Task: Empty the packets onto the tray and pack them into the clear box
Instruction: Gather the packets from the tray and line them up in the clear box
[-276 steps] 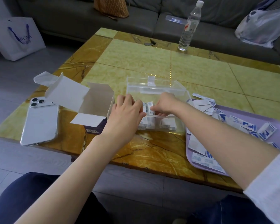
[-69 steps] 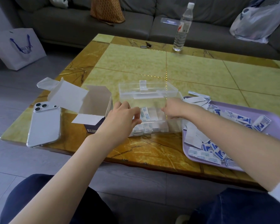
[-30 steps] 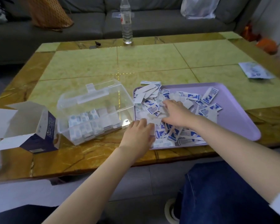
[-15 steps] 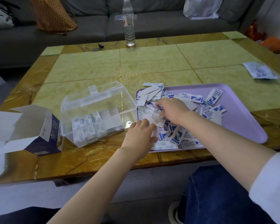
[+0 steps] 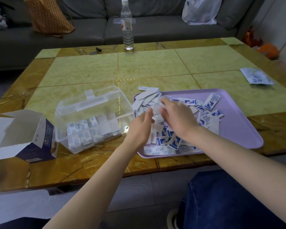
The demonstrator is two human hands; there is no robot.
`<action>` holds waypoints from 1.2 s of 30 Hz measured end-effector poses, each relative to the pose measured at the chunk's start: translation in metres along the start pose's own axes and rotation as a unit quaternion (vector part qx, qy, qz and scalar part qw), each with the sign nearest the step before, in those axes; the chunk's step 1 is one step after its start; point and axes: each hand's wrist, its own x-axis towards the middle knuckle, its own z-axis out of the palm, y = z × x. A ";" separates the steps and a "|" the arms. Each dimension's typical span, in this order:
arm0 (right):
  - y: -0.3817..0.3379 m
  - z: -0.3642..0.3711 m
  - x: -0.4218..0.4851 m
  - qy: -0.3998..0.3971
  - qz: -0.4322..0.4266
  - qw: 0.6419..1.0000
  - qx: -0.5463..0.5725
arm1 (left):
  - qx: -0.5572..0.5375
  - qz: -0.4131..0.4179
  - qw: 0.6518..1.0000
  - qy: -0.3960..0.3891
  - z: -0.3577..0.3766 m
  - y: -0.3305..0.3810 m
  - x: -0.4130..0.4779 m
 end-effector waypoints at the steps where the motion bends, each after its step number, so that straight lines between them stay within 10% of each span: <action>1: -0.003 0.004 -0.007 -0.008 -0.015 1.000 0.013 | -0.050 -0.016 0.999 -0.001 0.002 0.003 0.001; 21: 0.003 0.010 -0.042 -0.118 -0.092 0.967 0.208 | -0.265 -0.133 0.954 -0.033 -0.008 0.000 0.001; 29: 0.007 0.006 -0.014 -0.014 -0.149 0.989 -0.016 | 0.054 0.014 0.998 -0.001 -0.010 -0.005 0.005; 36: 0.010 0.011 -0.009 -0.126 -0.069 0.986 -0.086 | 0.260 0.106 0.960 -0.021 -0.005 -0.021 0.001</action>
